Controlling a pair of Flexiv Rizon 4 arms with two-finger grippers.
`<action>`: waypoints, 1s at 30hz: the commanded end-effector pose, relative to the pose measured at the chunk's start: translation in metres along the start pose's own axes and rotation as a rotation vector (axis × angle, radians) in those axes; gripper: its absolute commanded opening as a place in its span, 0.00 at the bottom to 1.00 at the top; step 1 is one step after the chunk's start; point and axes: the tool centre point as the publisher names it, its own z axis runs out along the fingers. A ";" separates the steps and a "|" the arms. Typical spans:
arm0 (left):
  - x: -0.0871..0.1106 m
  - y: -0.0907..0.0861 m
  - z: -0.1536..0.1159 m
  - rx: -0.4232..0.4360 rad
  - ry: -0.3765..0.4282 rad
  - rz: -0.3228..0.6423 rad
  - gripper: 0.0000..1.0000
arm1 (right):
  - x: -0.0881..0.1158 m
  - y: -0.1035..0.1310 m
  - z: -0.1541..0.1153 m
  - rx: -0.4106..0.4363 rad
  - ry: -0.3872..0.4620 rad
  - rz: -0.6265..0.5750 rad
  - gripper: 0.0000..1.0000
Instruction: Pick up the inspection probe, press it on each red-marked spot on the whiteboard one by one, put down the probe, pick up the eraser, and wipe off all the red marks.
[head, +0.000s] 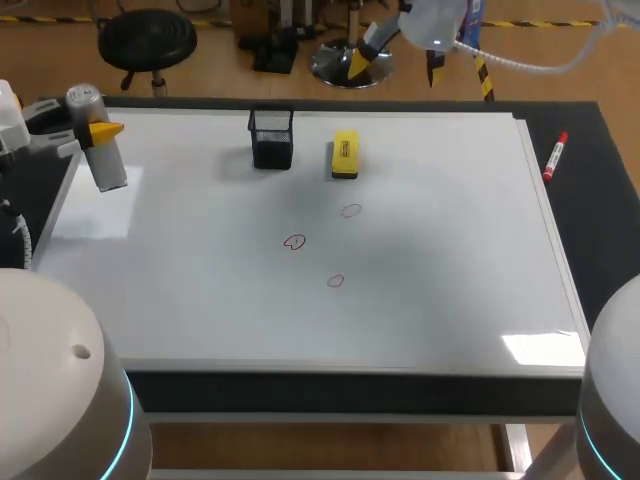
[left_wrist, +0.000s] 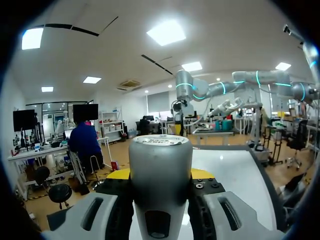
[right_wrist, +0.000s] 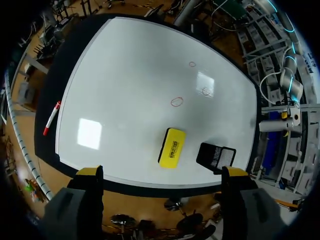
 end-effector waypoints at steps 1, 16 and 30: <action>-0.001 0.000 0.000 0.002 0.001 0.001 0.00 | -0.002 -0.001 -0.002 -0.005 0.031 -0.001 1.00; -0.001 0.000 0.000 0.002 0.001 0.001 0.00 | -0.029 0.019 0.034 0.053 0.314 0.031 1.00; -0.001 0.000 0.000 0.002 0.001 0.001 0.00 | -0.035 0.025 0.071 -0.013 0.315 0.103 1.00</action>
